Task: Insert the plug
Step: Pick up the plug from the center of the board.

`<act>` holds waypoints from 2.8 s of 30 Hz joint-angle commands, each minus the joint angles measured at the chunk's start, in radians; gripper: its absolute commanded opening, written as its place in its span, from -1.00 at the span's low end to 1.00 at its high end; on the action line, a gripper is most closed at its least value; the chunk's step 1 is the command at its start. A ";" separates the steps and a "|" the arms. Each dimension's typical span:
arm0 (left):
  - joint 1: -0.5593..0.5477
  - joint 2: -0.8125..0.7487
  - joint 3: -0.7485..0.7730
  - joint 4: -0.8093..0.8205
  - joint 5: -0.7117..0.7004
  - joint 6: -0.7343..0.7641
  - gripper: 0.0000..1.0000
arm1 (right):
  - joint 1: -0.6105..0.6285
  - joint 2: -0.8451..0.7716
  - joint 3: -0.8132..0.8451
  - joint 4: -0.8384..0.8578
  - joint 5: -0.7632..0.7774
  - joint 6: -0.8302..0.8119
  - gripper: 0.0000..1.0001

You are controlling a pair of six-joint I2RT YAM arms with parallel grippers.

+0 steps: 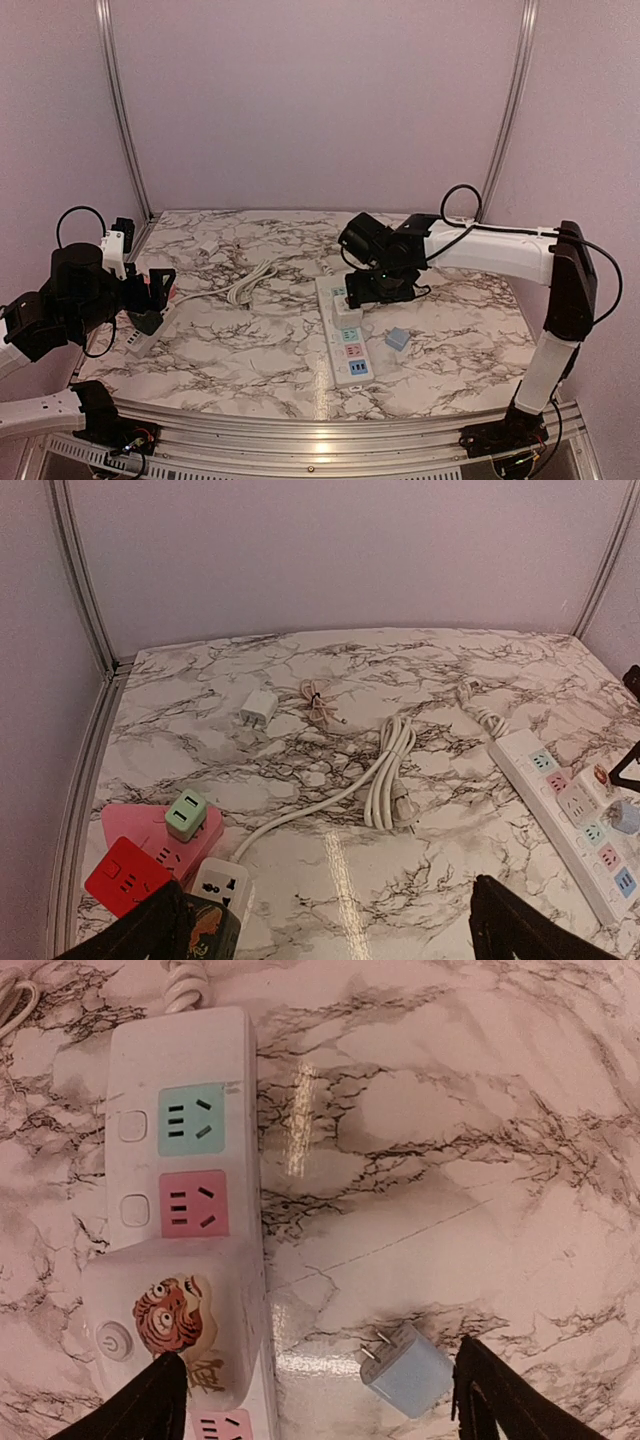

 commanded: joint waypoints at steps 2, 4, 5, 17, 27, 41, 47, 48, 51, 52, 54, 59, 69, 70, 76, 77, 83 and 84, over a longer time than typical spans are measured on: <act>0.006 -0.007 -0.007 0.009 -0.022 0.007 0.98 | -0.003 -0.107 0.079 -0.069 0.095 -0.047 0.96; 0.006 -0.009 -0.007 0.008 -0.024 0.006 0.98 | -0.008 -0.169 0.015 0.004 0.051 -0.082 0.97; 0.006 -0.009 -0.006 0.009 -0.026 0.007 0.98 | -0.013 -0.211 -0.036 0.068 0.006 -0.100 0.97; 0.007 -0.002 -0.008 0.007 -0.029 0.006 0.98 | -0.038 -0.502 -0.461 0.317 -0.117 -0.026 0.75; 0.007 0.003 -0.008 0.006 -0.029 0.006 0.98 | -0.037 -0.495 -0.603 0.365 -0.083 -0.046 0.69; 0.007 0.008 -0.007 0.003 -0.037 0.005 0.98 | -0.038 -0.389 -0.644 0.404 -0.067 0.080 0.69; 0.007 0.011 -0.007 0.002 -0.038 0.005 0.98 | -0.038 -0.318 -0.614 0.390 -0.041 0.106 0.69; 0.007 0.011 -0.009 0.003 -0.038 0.005 0.98 | -0.039 -0.305 -0.607 0.380 -0.035 0.111 0.69; 0.007 0.011 -0.007 0.003 -0.040 0.005 0.98 | -0.038 -0.283 -0.606 0.382 -0.034 0.136 0.65; 0.007 0.010 -0.007 0.003 -0.041 0.005 0.98 | -0.038 -0.278 -0.606 0.382 -0.030 0.153 0.63; 0.007 0.009 -0.007 0.002 -0.043 0.005 0.98 | -0.039 -0.275 -0.606 0.383 -0.023 0.185 0.61; 0.007 0.007 -0.008 0.001 -0.045 0.005 0.98 | -0.039 -0.314 -0.645 0.482 -0.089 0.271 0.61; 0.009 -0.002 -0.007 0.001 -0.044 0.005 0.98 | -0.039 -0.356 -0.695 0.517 -0.061 0.480 0.63; 0.009 -0.005 -0.007 0.000 -0.044 0.005 0.98 | -0.038 -0.347 -0.690 0.506 -0.048 0.491 0.61; 0.009 -0.015 -0.009 0.001 -0.046 0.005 0.98 | -0.039 -0.268 -0.654 0.490 -0.036 0.512 0.46; 0.009 -0.016 -0.009 0.001 -0.046 0.006 0.98 | -0.038 -0.258 -0.648 0.487 -0.035 0.514 0.44; 0.009 -0.021 -0.008 0.000 -0.046 0.005 0.98 | -0.038 -0.233 -0.630 0.492 -0.016 0.524 0.40; 0.009 -0.020 -0.009 0.001 -0.046 0.005 0.98 | -0.039 -0.230 -0.626 0.495 -0.015 0.523 0.37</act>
